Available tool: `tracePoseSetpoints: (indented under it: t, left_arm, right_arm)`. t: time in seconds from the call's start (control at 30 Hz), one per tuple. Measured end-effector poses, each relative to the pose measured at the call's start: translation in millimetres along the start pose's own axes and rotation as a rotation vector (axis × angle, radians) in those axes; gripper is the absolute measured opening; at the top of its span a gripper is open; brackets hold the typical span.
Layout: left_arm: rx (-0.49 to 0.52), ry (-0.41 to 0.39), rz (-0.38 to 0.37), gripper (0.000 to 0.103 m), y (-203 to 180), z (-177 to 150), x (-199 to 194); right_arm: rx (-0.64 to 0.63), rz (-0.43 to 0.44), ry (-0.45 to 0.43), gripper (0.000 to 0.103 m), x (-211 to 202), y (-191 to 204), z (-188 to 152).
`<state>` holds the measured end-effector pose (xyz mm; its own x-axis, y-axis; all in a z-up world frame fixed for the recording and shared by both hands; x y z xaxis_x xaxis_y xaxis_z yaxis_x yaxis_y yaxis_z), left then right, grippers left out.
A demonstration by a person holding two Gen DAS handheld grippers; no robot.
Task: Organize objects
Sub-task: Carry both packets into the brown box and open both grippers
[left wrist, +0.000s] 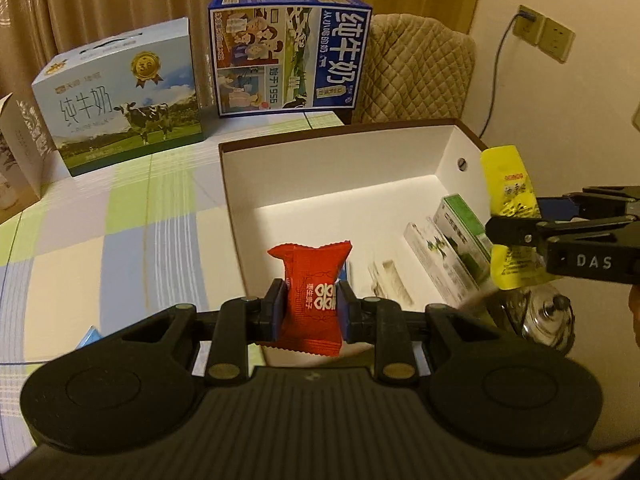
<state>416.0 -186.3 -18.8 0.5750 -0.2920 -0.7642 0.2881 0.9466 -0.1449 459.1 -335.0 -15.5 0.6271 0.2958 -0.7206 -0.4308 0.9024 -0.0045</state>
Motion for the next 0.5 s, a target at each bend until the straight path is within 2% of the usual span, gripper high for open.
tracePoseSetpoints:
  t: [0.23,0.5]
  left_arm:
    - [-0.043,0.056,0.042,0.022,1.2,18.5,46.1]
    - [-0.070,0.096,0.078,0.022,7.8,37.3,88.2]
  right_arm:
    - [-0.047,0.025,0.084,0.046,54.9,-12.4,8.3]
    - [-0.062,0.047,0.122,0.046,91.3,-21.0,21.4]
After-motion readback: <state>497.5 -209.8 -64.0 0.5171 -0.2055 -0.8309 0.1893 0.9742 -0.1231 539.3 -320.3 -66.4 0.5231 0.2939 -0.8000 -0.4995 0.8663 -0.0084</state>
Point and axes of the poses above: each gripper's, at about its wrist camera, not at the fingertips, and x roughly the way its jaws point, y to its left, z to its top, the point moved 1 cm from there along x, roughly the way its jaws point, and after that the axes turned 6 degrees about -z, right-handed, at the moved point
